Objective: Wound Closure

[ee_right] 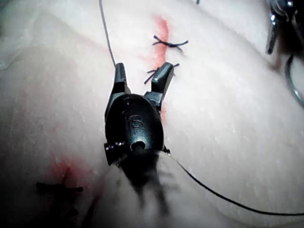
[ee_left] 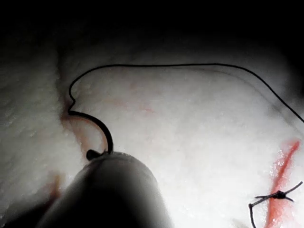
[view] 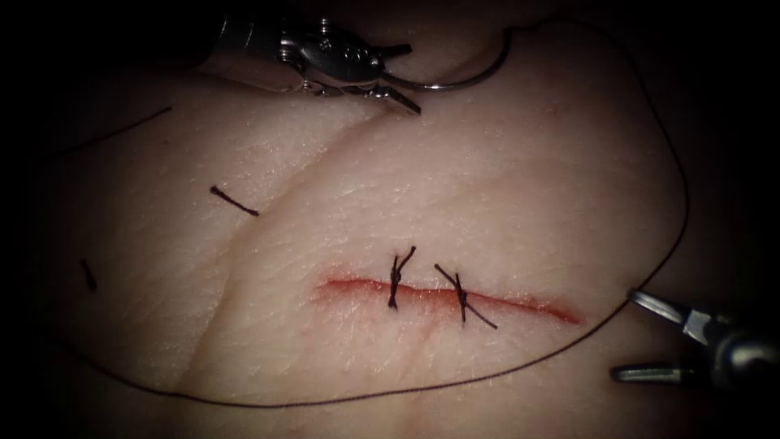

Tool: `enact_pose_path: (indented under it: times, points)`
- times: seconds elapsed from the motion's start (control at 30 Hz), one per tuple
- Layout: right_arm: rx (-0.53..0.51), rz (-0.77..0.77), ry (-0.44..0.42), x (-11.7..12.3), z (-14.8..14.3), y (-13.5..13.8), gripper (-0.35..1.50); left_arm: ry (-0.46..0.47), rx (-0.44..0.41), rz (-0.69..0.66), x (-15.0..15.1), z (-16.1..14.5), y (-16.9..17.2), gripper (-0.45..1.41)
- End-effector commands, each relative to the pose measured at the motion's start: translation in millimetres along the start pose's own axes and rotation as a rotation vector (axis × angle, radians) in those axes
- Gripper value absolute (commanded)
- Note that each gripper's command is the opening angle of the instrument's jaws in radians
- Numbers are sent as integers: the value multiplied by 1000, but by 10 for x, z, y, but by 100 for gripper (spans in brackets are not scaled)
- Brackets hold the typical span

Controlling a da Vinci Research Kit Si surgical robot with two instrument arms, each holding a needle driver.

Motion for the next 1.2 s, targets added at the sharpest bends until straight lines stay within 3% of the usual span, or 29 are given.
enact_pose_path:
  times: [0.03,0.23,0.5,0.6,0.87,0.9,0.97,1.07,1.2]
  points:
    - [6,0,-3,-3,9,-8,138,-1,-13,3,1,9,-4,81]
    - [16,-4,-12,-5,14,-16,138,-42,-87,28,-6,28,-28,81]
    - [22,3,-14,-7,14,-20,140,-87,-171,59,-11,47,-28,78]
    - [26,2,-8,-7,14,-21,140,-96,-196,76,-14,51,-28,64]
    - [28,4,-10,-8,13,-25,140,-113,-252,114,-22,59,-39,56]
    - [28,9,-11,-8,13,-26,140,-114,-258,119,-23,60,-41,36]
    - [29,9,-10,-8,13,-26,140,-112,-262,128,-24,60,-42,12]
    - [30,21,-11,-7,11,-27,138,-111,-273,130,-23,59,-41,-45]
    - [22,65,0,-5,5,-23,135,-132,-258,137,-17,52,-29,-45]
